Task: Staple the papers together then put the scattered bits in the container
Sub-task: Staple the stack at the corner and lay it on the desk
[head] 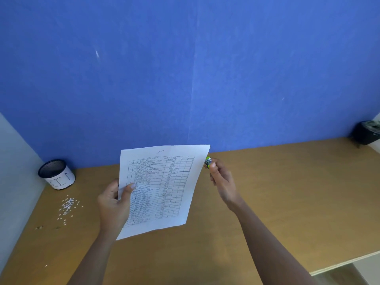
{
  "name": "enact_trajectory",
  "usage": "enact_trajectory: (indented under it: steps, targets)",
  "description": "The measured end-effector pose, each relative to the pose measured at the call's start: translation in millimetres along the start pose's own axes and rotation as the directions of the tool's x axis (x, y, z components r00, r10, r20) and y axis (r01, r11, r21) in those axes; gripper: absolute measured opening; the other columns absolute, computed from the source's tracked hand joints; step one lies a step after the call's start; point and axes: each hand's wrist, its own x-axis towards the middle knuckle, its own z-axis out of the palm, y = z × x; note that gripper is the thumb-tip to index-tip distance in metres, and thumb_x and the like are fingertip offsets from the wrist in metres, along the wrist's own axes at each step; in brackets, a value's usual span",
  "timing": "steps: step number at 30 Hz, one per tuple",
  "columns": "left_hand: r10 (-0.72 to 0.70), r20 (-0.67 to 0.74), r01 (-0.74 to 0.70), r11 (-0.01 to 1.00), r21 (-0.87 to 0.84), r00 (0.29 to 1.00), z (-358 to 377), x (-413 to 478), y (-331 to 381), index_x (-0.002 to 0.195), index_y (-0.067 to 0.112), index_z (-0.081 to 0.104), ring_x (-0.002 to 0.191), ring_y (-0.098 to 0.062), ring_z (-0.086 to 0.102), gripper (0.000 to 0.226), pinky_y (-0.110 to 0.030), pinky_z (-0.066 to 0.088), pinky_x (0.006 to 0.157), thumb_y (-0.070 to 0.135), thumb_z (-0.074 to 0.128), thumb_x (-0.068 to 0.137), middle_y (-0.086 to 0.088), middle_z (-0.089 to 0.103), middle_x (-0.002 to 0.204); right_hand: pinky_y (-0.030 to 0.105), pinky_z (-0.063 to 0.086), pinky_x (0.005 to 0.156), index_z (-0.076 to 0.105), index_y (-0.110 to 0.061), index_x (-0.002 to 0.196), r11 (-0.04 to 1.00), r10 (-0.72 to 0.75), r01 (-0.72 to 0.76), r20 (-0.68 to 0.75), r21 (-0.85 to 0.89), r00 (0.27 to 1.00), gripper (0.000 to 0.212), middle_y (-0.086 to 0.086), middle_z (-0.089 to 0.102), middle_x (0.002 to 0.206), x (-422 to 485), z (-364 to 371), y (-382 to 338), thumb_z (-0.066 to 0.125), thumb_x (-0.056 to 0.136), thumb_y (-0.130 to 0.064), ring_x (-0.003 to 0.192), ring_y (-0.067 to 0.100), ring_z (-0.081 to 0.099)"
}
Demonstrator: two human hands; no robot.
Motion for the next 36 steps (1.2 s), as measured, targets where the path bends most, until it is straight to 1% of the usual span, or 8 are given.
enact_trajectory:
  steps: [4, 9, 15, 21, 24, 27, 31, 36]
  targets:
    - [0.013, -0.018, -0.014, 1.0, -0.004, 1.0, -4, -3, 4, 0.076, 0.029, 0.067, 0.061, -0.019, 0.045, 0.012, -0.024, 0.034, 0.05, 0.025, 0.073, 0.085, -0.03, 0.059, 0.07, 0.007, 0.04, 0.07, 0.057, -0.007, 0.12, 0.996, -0.039, 0.044, 0.059, -0.083, 0.998, 0.028, -0.009, 0.055, 0.093, -1, -3, -4, 0.05, 0.098, -0.025, 0.071, -0.009, 0.052]
    - [0.016, -0.032, -0.017, 0.999, -0.032, 0.999, -4, -7, 7, 0.076, 0.024, 0.064, 0.056, -0.009, 0.041, 0.021, -0.017, 0.033, 0.048, 0.006, 0.068, 0.086, -0.012, 0.055, 0.064, 0.008, 0.042, 0.07, 0.053, -0.006, 0.121, 0.991, -0.077, 0.082, 0.055, -0.102, 0.996, 0.028, -0.011, 0.062, 0.105, -3, -4, -13, 0.054, 0.096, -0.018, 0.072, -0.009, 0.054]
    - [-0.001, -0.052, -0.001, 0.999, -0.044, 0.999, -5, -9, 6, 0.068, 0.021, 0.058, 0.048, -0.001, 0.034, 0.026, -0.015, 0.028, 0.046, 0.004, 0.068, 0.086, 0.013, 0.044, 0.048, 0.009, 0.043, 0.071, 0.056, -0.009, 0.118, 0.986, -0.088, 0.091, 0.028, -0.139, 0.996, 0.025, -0.02, 0.066, 0.094, -6, -5, -21, 0.057, 0.093, -0.016, 0.074, -0.008, 0.055]
    - [0.008, -0.022, -0.009, 1.0, -0.015, 1.0, -5, -11, 8, 0.075, 0.016, 0.065, 0.051, -0.006, 0.032, 0.012, -0.017, 0.027, 0.045, 0.014, 0.071, 0.085, -0.008, 0.045, 0.056, 0.019, 0.048, 0.085, 0.06, -0.014, 0.117, 0.989, -0.073, 0.073, 0.007, -0.129, 0.997, 0.028, -0.009, 0.069, 0.108, -8, -5, -31, 0.061, 0.091, -0.026, 0.097, 0.003, 0.063]
    - [0.046, 0.01, -0.047, 0.999, 0.017, 0.999, -4, -13, 10, 0.076, 0.001, 0.064, 0.05, -0.006, 0.027, 0.029, -0.019, 0.024, 0.044, 0.029, 0.069, 0.081, -0.016, 0.038, 0.054, 0.034, 0.046, 0.1, 0.061, -0.012, 0.117, 0.991, -0.084, 0.084, 0.012, -0.101, 0.996, 0.032, -0.001, 0.068, 0.116, -6, -6, -36, 0.062, 0.09, -0.029, 0.113, 0.014, 0.061]
    - [0.056, 0.012, -0.056, 0.998, 0.01, 0.998, -4, -14, 11, 0.08, 0.009, 0.067, 0.049, -0.006, 0.028, 0.028, -0.019, 0.024, 0.044, 0.037, 0.066, 0.08, -0.026, 0.043, 0.057, 0.039, 0.043, 0.105, 0.062, -0.012, 0.118, 0.991, -0.093, 0.093, 0.009, -0.091, 0.996, 0.036, 0.0, 0.068, 0.118, -5, -7, -39, 0.063, 0.089, -0.034, 0.117, 0.016, 0.06]
    - [0.056, 0.022, -0.056, 0.998, 0.015, 0.998, -4, -14, 13, 0.08, 0.031, 0.069, 0.047, -0.004, 0.031, 0.004, -0.018, 0.025, 0.042, 0.034, 0.067, 0.081, 0.002, 0.045, 0.052, 0.036, 0.046, 0.1, 0.063, -0.009, 0.114, 0.995, -0.086, 0.084, -0.031, -0.056, 0.996, 0.031, 0.005, 0.069, 0.113, -3, -8, -38, 0.063, 0.09, -0.028, 0.112, 0.019, 0.062]
    - [0.072, 0.02, -0.073, 0.994, 0.076, 0.997, -3, -14, 15, 0.075, 0.023, 0.064, 0.044, -0.002, 0.032, 0.017, -0.013, 0.024, 0.043, 0.011, 0.068, 0.086, 0.018, 0.043, 0.047, 0.027, 0.05, 0.092, 0.063, -0.007, 0.111, 0.997, -0.073, 0.072, -0.036, -0.018, 0.997, 0.023, 0.006, 0.071, 0.106, -1, -7, -39, 0.062, 0.092, -0.02, 0.103, 0.016, 0.065]
